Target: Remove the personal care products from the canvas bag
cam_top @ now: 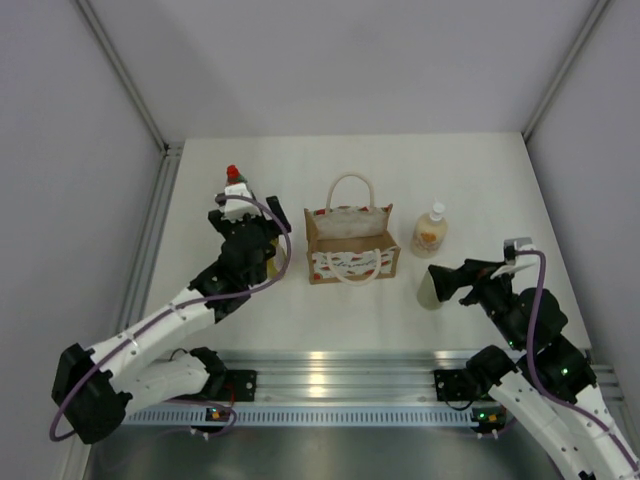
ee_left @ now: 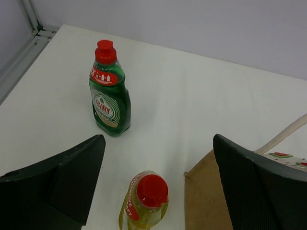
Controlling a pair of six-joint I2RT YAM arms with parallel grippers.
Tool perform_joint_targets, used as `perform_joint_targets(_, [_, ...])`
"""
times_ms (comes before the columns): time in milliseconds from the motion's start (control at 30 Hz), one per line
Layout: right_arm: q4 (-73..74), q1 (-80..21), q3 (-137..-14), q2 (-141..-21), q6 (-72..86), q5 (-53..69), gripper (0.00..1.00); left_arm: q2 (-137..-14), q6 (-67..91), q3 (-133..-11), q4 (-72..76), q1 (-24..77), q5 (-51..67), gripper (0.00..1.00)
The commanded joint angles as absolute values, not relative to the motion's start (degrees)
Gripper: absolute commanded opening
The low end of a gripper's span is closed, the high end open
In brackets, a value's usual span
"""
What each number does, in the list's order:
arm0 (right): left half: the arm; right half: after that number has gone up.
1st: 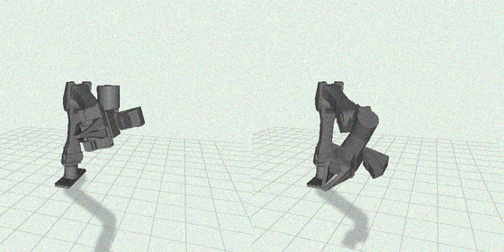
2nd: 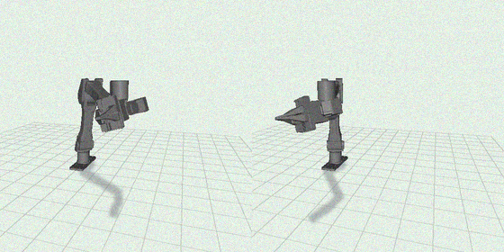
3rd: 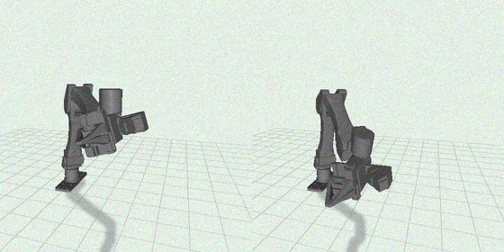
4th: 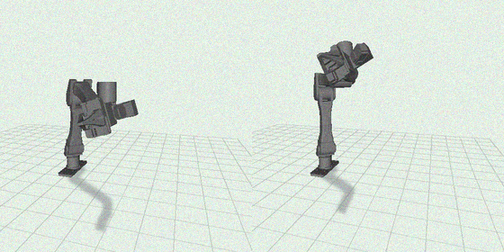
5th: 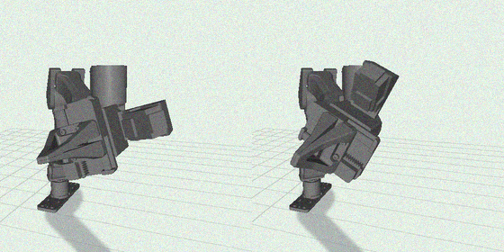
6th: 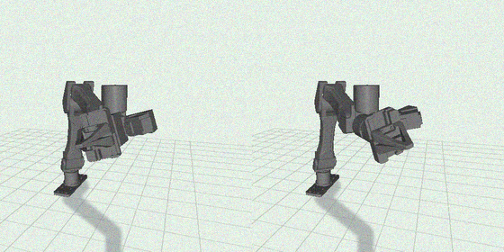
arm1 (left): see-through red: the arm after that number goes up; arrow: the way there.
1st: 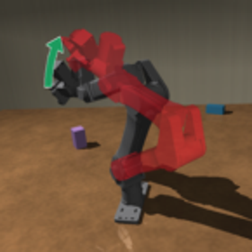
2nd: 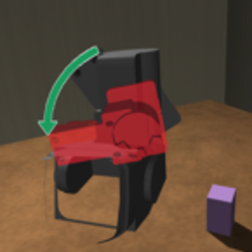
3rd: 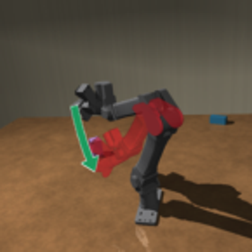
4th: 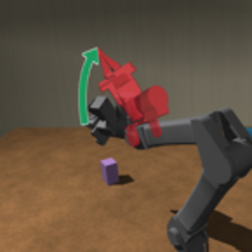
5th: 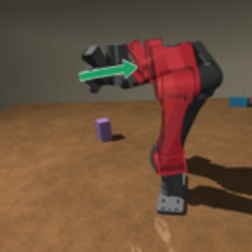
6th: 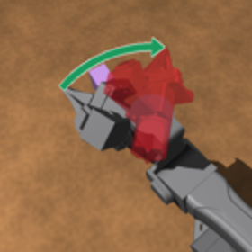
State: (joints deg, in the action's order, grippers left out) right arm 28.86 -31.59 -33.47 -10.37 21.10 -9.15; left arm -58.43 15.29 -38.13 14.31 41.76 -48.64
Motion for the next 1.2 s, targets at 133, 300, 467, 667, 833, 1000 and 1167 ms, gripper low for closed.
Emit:
perform_joint_targets(133, [30.84, -31.03, -42.26, -13.18, 19.16, -14.50, 1.00, -51.25, 27.50, -51.85, -17.20, 41.92, -44.57, 0.98])
perform_joint_targets(300, [37.09, -31.03, -50.10, -18.98, 15.56, -18.02, 0.99, -47.38, 32.17, -58.18, -33.05, 41.92, -43.07, 0.98])
perform_joint_targets(467, [47.08, -31.03, -57.56, -21.71, 12.75, -25.90, 0.99, -45.44, 30.94, -64.50, -44.72, 41.84, -43.94, 0.98])
perform_joint_targets(667, [56.15, -31.11, -65.12, -22.24, 10.64, -31.02, 1.00, -42.29, 30.41, -67.50, -57.01, 41.84, -48.51, 0.98])
perform_joint_targets(833, [63.44, -31.11, -70.39, -21.98, 8.88, -33.57, 1.00, -39.29, 30.67, -68.99, -63.80, 41.84, -50.36, 0.98])
perform_joint_targets(1000, [67.32, -31.20, -73.21, -20.22, 7.56, -34.89, 1.00, -35.78, 30.67, -71.10, -67.93, 41.84, -44.32, 0.98])
perform_joint_targets(1167, [69.52, -31.03, -75.76, -17.23, 7.29, -34.02, 1.00, -32.09, 32.07, -73.12, -73.65, 41.84, -42.10, 0.98])
